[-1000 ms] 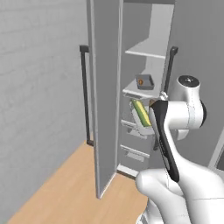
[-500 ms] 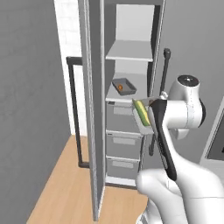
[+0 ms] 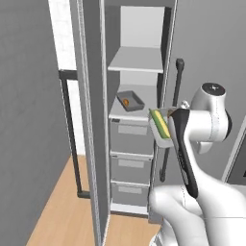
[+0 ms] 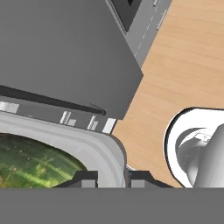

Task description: Take the meat container that has the chicken drumstick and place it on the second highest rack of the freezer. Then take the vegetable container that has the cucumber and corn and place it on the highest rack of the freezer.

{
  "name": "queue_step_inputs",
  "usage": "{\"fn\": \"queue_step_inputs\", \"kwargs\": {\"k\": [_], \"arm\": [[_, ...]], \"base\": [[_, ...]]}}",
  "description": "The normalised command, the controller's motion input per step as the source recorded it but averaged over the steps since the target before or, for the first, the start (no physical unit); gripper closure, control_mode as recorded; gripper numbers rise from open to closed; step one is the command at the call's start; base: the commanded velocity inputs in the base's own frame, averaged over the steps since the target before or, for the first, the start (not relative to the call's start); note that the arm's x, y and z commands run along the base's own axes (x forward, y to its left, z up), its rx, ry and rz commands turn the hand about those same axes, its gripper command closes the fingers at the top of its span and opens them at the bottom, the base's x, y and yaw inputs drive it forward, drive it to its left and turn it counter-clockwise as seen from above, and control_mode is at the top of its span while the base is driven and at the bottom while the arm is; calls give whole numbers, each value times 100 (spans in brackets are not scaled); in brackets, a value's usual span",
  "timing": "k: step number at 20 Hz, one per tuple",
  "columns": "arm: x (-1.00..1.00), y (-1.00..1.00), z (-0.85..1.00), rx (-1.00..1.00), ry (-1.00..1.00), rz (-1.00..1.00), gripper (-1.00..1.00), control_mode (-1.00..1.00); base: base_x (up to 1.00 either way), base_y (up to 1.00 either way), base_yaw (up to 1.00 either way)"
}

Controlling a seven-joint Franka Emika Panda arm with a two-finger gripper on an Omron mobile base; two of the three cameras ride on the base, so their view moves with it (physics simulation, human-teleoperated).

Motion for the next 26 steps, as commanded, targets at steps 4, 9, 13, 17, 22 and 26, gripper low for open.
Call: {"fn": "queue_step_inputs", "kwargs": {"k": [4, 9, 13, 17, 22, 26], "arm": [[0, 0, 0, 0, 0, 0, 100, 100], [0, 0, 0, 0, 0, 0, 100, 100], [0, 0, 0, 0, 0, 0, 100, 100], [0, 0, 0, 0, 0, 0, 100, 100], [0, 0, 0, 0, 0, 0, 100, 100], [0, 0, 0, 0, 0, 0, 100, 100]], "base": [[47, 28, -6], [29, 48, -4], [50, 19, -3], [65, 0, 0], [42, 12, -2], [37, 30, -7]]}}
